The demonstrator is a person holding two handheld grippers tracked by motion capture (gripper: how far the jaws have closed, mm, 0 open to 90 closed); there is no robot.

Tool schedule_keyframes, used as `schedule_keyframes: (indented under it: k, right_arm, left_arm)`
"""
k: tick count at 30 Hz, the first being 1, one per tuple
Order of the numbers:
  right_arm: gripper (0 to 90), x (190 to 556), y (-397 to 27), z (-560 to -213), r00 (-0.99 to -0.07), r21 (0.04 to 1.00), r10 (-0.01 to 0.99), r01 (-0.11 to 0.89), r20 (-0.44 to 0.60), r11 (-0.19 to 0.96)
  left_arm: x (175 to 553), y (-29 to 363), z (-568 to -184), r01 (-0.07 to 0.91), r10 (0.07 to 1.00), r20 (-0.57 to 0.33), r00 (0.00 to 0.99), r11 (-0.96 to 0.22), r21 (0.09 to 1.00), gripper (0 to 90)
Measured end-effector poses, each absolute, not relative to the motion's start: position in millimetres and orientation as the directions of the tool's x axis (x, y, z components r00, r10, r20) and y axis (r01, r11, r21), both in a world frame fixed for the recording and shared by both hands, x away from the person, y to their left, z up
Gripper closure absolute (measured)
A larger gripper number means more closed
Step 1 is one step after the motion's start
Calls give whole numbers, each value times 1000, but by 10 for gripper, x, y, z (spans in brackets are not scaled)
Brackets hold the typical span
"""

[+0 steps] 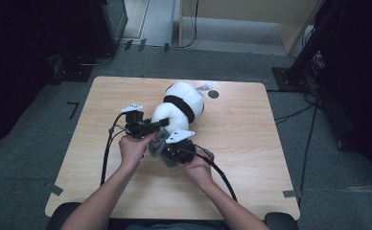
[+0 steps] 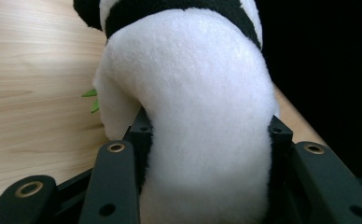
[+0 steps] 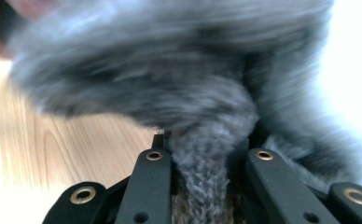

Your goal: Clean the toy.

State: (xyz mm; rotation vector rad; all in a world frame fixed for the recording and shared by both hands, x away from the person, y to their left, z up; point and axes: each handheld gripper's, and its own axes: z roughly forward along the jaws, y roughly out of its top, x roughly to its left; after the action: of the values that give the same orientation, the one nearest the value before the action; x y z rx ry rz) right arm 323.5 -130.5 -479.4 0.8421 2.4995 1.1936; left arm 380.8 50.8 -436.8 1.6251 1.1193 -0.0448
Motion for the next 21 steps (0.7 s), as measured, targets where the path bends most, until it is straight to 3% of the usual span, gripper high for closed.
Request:
schedule_keyframes:
  k: [4,10,21]
  right_arm:
    - [790,3276,-1348,-4864,-772,793,630,433,81,429]
    - [792,3381,-1584,-4800,-728,806,675,467,119,363]
    - [791,3455,-1764,-4822,-689,765,723,493,51,415]
  left_arm:
    - [3744,465,-4276,634,606,-525,597,44,772,530]
    - [3767,513,-4301,644,604,-539,587,55,763,531]
    - [3805,579,-4359,647,633,-521,573,42,761,529]
